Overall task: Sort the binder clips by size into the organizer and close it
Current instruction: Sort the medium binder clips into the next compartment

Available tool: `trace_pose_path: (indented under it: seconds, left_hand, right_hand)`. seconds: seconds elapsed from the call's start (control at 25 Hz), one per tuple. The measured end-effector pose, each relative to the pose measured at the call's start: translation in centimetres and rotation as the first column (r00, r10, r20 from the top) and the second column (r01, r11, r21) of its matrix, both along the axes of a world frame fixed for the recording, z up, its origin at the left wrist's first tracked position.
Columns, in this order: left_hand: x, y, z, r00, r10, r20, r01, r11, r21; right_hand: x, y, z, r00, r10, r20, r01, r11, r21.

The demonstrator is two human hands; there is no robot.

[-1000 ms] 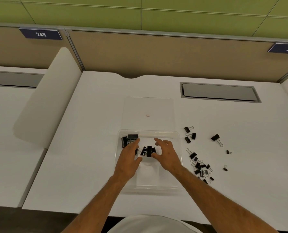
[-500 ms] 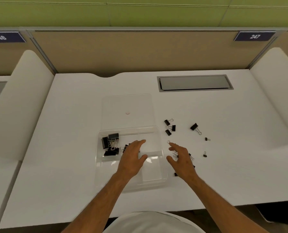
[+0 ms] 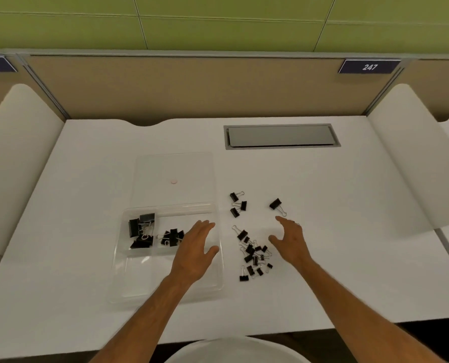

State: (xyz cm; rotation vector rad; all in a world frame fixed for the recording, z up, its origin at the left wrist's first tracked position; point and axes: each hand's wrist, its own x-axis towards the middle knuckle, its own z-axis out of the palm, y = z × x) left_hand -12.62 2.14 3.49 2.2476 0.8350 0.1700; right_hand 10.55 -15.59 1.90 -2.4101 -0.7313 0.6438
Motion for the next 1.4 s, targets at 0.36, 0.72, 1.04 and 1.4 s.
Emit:
trace_pose_path:
  seconds: [0.36, 0.72, 1.04, 1.4]
  left_hand:
    - [-0.1, -3.7, -3.1, 0.956, -0.062, -0.287, 0.100, 0.987, 0.122]
    - [-0.1, -4.5, -3.9, 0.922, -0.014, -0.388, 0.090, 0.980, 0.179]
    - [-1.0, -3.2, -2.4, 0.970, 0.033, -0.242, 0.003, 0.989, 0.147]
    - [-7.2, 3.4, -2.5, 0.979, 0.055, -0.198, -0.006, 0.970, 0.243]
  right_hand:
    - [9.0, 2.8, -3.0, 0.943, 0.333, 0.024, -0.306, 0.891, -0.335]
    - [8.9, 3.8, -4.8, 0.872, 0.409, 0.268, -0.319, 0.891, -0.324]
    - [7.0, 3.9, -2.9, 0.953, 0.293, 0.081, -0.290, 0.956, -0.049]
    - [-2.2, 4.4, 0.0, 0.983, 0.155, -0.098, -0.132, 0.969, 0.209]
